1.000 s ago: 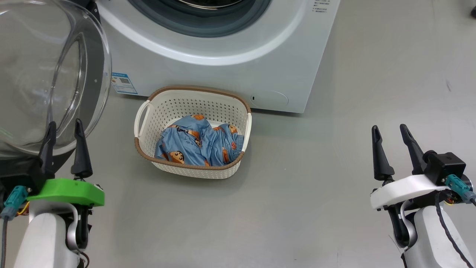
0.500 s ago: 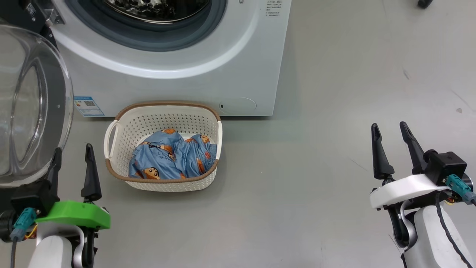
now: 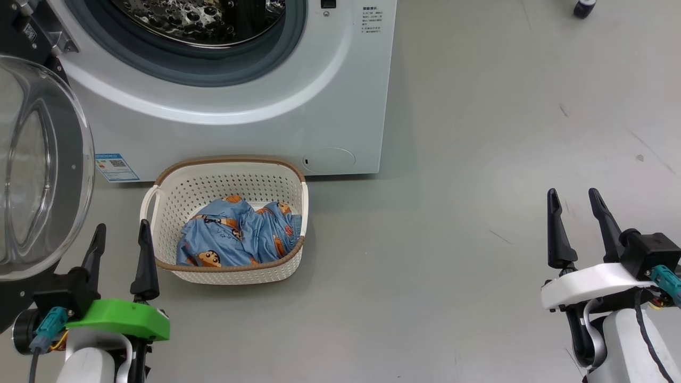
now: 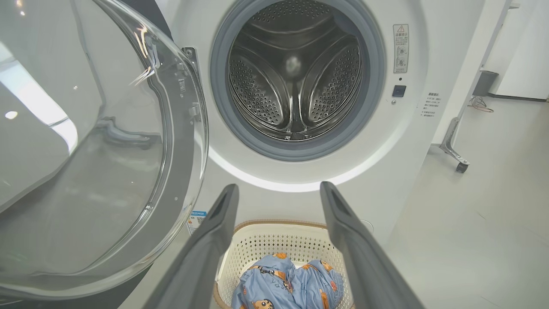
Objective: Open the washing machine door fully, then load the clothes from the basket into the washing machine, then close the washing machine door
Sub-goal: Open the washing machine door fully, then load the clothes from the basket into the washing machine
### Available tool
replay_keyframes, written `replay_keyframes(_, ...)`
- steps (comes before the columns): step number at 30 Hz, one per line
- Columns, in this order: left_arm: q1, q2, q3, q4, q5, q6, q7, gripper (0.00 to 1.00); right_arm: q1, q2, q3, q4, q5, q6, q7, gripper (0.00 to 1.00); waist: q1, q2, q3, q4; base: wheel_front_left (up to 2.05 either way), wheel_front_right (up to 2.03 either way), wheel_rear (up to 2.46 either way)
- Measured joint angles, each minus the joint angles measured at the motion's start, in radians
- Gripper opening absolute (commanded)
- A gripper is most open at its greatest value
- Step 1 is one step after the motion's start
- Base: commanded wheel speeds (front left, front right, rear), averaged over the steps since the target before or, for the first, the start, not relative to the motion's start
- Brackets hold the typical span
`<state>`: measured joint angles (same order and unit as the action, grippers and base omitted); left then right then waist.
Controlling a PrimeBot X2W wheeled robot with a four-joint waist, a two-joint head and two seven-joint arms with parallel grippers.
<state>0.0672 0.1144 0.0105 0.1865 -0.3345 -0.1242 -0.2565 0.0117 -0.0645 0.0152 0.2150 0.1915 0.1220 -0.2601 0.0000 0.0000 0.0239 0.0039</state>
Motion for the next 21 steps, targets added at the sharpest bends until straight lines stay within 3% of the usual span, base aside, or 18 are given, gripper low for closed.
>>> replay_keyframes(21, 0.016, 0.007, -0.018, -0.029, 0.002, 0.000, 0.000, 1.00, 0.001, 0.002, -0.001, -0.010, -0.009, 0.000, 0.000, 1.00, 0.0000, 0.0000, 0.004, 0.030, 0.00, 0.00, 0.00)
